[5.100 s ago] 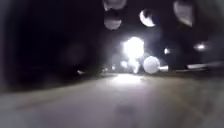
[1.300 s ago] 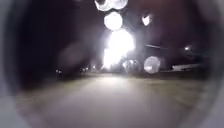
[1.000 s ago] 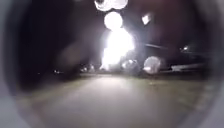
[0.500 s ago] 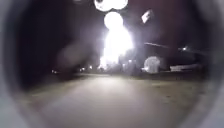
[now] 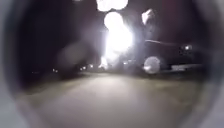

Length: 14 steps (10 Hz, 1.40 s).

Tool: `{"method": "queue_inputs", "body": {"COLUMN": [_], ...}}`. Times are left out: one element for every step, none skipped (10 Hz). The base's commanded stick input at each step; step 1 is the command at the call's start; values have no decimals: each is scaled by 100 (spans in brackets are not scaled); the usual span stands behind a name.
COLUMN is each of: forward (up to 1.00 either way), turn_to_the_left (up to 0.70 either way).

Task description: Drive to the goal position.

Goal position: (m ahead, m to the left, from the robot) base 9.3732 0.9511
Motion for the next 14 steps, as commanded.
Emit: {"method": "queue_inputs", "body": {"forward": [100, 100, 100, 100, 100, 100, 100, 100, 100, 100, 100, 100, 100, 100], "turn_to_the_left": [0, 0, 0, 0, 0, 0, 0, 0, 0, 0, 0, 0, 0, 0]}}
